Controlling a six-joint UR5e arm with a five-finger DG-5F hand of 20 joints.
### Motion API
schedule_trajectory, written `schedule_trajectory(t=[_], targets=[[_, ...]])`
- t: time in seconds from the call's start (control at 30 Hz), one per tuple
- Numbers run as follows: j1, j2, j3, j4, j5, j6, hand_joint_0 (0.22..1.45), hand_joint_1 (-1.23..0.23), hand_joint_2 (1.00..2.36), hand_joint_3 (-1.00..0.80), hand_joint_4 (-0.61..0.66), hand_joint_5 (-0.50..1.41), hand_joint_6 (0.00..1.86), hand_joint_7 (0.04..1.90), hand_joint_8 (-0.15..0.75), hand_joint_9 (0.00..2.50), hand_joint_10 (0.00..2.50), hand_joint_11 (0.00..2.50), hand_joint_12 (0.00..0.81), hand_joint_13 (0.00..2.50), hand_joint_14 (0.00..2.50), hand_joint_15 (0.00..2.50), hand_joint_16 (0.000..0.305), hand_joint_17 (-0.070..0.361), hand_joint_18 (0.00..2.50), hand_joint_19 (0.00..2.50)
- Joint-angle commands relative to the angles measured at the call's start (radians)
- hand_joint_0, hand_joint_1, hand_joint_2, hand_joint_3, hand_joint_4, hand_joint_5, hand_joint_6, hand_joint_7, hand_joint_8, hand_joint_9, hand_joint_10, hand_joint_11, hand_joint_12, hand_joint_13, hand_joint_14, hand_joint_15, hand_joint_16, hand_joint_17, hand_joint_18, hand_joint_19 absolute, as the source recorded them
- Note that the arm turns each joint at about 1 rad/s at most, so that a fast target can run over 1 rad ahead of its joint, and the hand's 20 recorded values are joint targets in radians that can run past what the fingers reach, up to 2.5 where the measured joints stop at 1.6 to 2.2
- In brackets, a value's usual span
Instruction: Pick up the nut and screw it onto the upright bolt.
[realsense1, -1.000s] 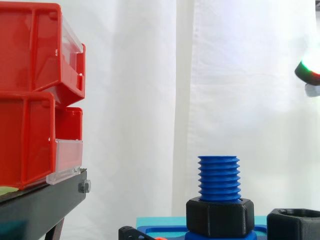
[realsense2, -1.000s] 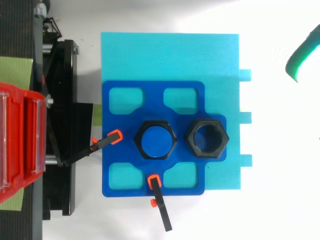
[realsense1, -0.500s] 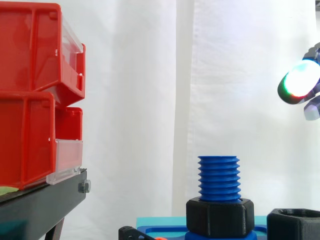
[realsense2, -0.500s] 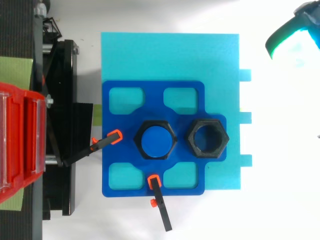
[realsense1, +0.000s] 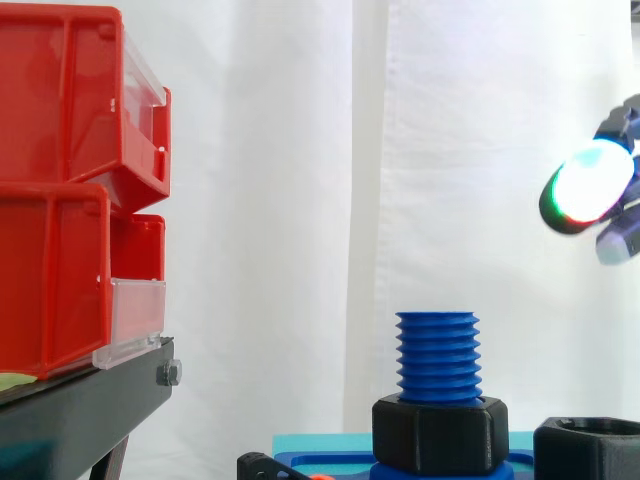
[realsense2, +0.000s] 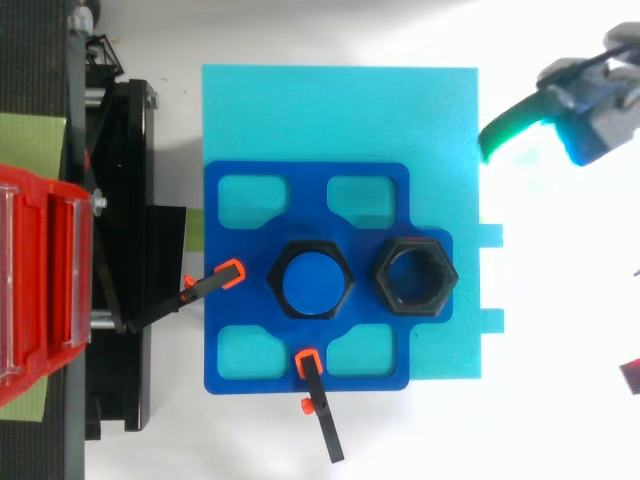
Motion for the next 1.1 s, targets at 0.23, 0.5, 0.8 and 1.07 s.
schedule_trajectory(t=[0.23, 0.5, 0.8, 1.07], targets=[[0.057, -0.026, -0.001, 0.026, 0.084, -0.027, 0.47, -0.78, 1.0, -0.5, 0.19, -0.27, 0.5, 0.67, 0.264, 0.3, 0.0, 0.0, 0.344, 0.33, 0.0, 0.0, 0.041, 0.092, 0.2, 0.0], [0.097, -0.057, -0.001, 0.065, 0.161, -0.136, 0.46, -0.81, 1.0, -0.5, 0.19, -0.27, 0.5, 0.67, 0.265, 0.29, 0.0, 0.0, 0.355, 0.3, 0.0, 0.0, 0.042, 0.095, 0.17, 0.0], [0.138, -0.061, 0.001, 0.111, 0.274, -0.196, 0.44, -0.79, 1.0, -0.5, 0.19, -0.28, 0.5, 0.69, 0.264, 0.2, 0.0, 0.0, 0.368, 0.03, 0.0, 0.0, 0.046, 0.103, 0.0, 0.0], [0.175, -0.083, -0.001, 0.141, 0.322, -0.239, 0.42, -0.81, 1.0, -0.5, 0.2, -0.28, 0.5, 0.69, 0.271, 0.17, 0.0, 0.0, 0.375, 0.0, 0.0, 0.0, 0.048, 0.108, 0.0, 0.0]])
